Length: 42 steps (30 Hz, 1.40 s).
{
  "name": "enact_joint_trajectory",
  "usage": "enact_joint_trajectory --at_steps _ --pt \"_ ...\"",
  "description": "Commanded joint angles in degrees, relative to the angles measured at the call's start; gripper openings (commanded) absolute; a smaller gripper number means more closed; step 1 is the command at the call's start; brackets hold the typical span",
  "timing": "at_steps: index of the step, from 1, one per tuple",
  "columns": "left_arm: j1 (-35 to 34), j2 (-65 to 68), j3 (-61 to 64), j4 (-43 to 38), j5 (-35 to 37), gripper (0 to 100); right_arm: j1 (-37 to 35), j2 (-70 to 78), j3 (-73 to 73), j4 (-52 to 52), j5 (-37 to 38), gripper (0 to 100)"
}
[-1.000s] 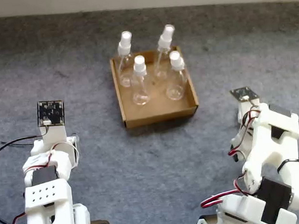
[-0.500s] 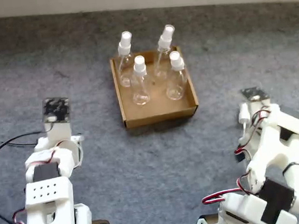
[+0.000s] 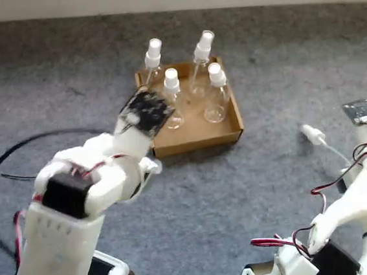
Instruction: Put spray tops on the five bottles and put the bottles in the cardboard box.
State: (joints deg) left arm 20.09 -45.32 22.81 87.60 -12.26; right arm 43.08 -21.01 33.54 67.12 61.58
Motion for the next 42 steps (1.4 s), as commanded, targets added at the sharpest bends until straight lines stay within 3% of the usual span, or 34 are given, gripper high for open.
enact_joint_trajectory --at_steps 1,10,16,23,32,38,42 --pt "2.07 6.20 -7.16 1.14 -0.44 16 -4.88 -5.49 -2.95 -0.48 -1.14 0.4" --pt "-4.62 6.20 -7.08 1.93 -0.62 17 -15.52 -9.54 -1.54 7.34 -4.84 0.4" --pt "-6.20 6.20 -7.16 2.11 -0.70 17 -24.13 -18.95 14.99 -1.01 3.87 0.4" --pt "-6.11 6.29 -7.16 1.85 -0.70 17 -26.24 -40.57 22.37 12.18 11.43 0.4" --pt "-6.99 6.20 -7.16 1.85 -0.70 17 -37.93 -59.47 16.84 32.66 8.53 0.4" --pt "-12.79 6.46 -6.99 1.85 -0.70 17 -41.19 -54.99 8.31 34.07 5.19 0.4" --pt "-15.43 6.55 -6.99 1.85 -0.70 17 -47.08 -52.00 3.30 34.07 2.02 0.4"
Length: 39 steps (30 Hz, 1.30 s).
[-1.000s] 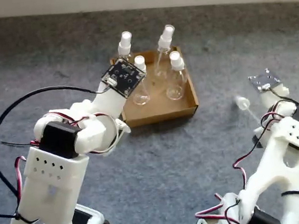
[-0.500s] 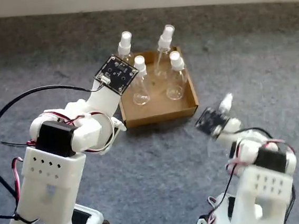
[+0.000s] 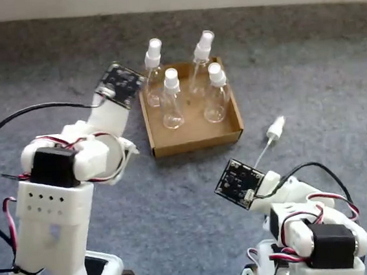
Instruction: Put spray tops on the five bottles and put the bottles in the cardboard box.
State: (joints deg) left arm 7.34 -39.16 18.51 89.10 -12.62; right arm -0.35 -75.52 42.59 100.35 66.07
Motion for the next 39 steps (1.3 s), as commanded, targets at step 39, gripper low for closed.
enact_joint_trajectory --at_steps 39 --pt "25.19 20.53 4.53 -37.27 0.00 17 40.84 46.29 -19.91 -41.10 -31.74 0.5"
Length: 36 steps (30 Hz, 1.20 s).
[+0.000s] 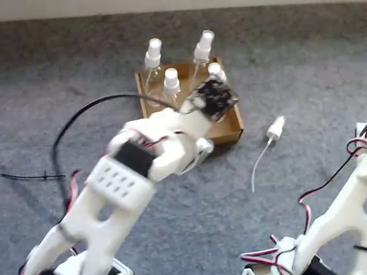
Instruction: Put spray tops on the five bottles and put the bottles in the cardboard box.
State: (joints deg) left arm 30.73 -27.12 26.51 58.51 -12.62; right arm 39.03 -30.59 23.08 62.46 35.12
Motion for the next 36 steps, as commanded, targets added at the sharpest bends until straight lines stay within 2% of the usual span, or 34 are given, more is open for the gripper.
enact_joint_trajectory --at_steps 1,7,14,22,29,36 --pt "1.80 11.12 -4.70 -8.00 0.00 17 1.89 2.15 -0.40 -3.74 -0.79 0.5" --pt "6.90 22.99 -12.97 -12.31 0.09 17 5.93 5.58 3.47 -12.62 -0.79 0.5" --pt "13.23 33.80 -20.26 -14.77 -0.09 17 6.11 5.58 16.22 -24.04 -0.88 0.5" --pt "13.32 51.56 -38.46 -14.86 0.00 17 6.90 6.11 17.98 -24.66 -4.04 0.5" --pt "13.23 70.90 -62.81 -14.51 0.00 16 6.81 5.49 18.42 -25.98 -3.69 0.5" --pt "12.70 79.43 -78.46 -8.35 0.09 16 6.90 5.49 18.42 -25.89 -3.87 0.5"
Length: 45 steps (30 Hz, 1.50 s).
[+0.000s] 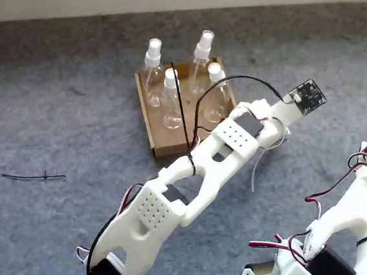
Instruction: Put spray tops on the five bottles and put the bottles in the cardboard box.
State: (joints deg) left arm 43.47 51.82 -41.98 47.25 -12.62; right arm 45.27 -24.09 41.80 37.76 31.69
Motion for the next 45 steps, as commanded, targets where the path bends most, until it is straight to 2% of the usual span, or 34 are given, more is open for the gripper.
enact_joint_trajectory --at_steps 1,14,21,25,30,39,42,45 --pt "0.22 1.01 -11.30 3.08 0.09 16 0.57 -1.01 -0.31 -1.19 -0.53 0.5" --pt "-0.57 9.80 -12.88 2.99 0.09 16 -0.13 -11.21 4.53 -1.10 -0.26 0.5" --pt "0.48 9.89 -12.88 3.34 0.00 3 -1.54 -14.73 7.87 -1.19 -0.18 0.5" --pt "0.57 8.75 -14.99 3.52 -0.09 1 -1.54 -14.73 7.60 -1.19 -0.18 0.5" --pt "1.27 4.44 -25.27 13.19 -0.09 1 -1.63 -14.73 7.43 -1.10 -0.18 0.5" --pt "4.00 -1.80 -52.62 31.03 -0.09 1 -4.62 -14.73 7.52 -1.10 -0.18 0.5" --pt "3.65 -7.52 -53.05 33.67 0.00 1 -8.13 -14.73 7.43 -1.01 -0.53 0.5" --pt "2.24 -15.43 -52.97 34.81 0.00 1 -15.87 -15.08 6.81 2.77 -0.62 0.5"
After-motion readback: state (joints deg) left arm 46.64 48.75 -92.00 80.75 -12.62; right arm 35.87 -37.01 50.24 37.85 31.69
